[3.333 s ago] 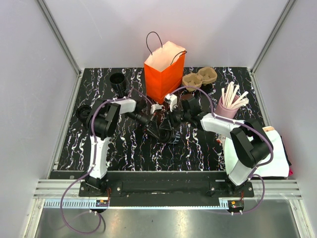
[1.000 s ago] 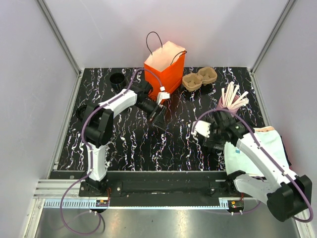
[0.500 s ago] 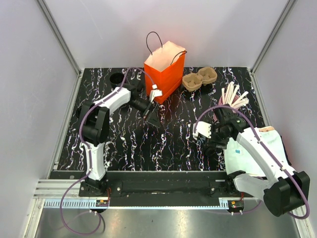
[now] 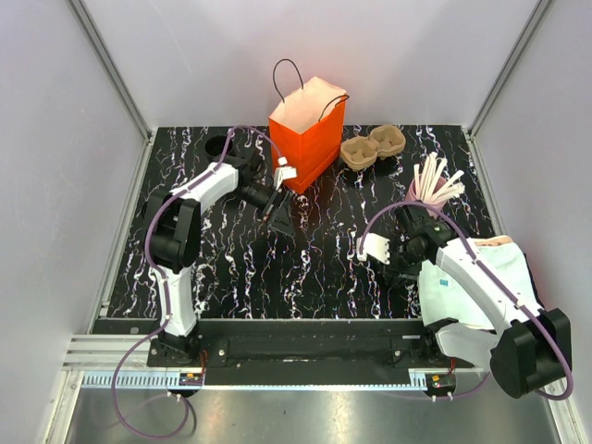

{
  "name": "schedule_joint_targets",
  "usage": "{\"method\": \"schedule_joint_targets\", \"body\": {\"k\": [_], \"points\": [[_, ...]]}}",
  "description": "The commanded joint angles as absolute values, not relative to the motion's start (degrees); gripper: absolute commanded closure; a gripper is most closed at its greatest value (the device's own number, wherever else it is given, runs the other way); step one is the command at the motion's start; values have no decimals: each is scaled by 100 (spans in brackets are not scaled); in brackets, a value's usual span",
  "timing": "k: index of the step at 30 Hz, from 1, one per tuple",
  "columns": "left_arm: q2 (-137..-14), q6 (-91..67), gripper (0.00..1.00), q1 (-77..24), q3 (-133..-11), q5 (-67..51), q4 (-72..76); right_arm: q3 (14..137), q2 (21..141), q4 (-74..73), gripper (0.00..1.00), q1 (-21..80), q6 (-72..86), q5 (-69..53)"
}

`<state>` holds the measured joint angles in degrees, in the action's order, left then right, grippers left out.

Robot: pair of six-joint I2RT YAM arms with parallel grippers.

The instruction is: Pack the takeout coffee

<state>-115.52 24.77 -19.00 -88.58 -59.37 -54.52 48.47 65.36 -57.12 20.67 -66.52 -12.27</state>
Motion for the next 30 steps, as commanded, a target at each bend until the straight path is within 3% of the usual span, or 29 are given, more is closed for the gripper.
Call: {"method": "schedule_joint_targets", "body": {"k": [1,9,19,30], "points": [[-11224,2566,1,-1819,-8789,-6170,-5379,4790,6530,-5467,56,2048,-6706,-1450],[-11206,2505,1,-1802,-8745,-6205,-5335,4755,6539,-5440,64,2048,-6750,-1406],[-11215,2479,1,-1793,-8736,-6284,-5317,4825,6557,-5502,82,2048,-6794,-1389],[-11215,2479,1,-1740,-8719,-6372,-5326,5255,6706,-5783,95,2048,-6452,-1801]]}}
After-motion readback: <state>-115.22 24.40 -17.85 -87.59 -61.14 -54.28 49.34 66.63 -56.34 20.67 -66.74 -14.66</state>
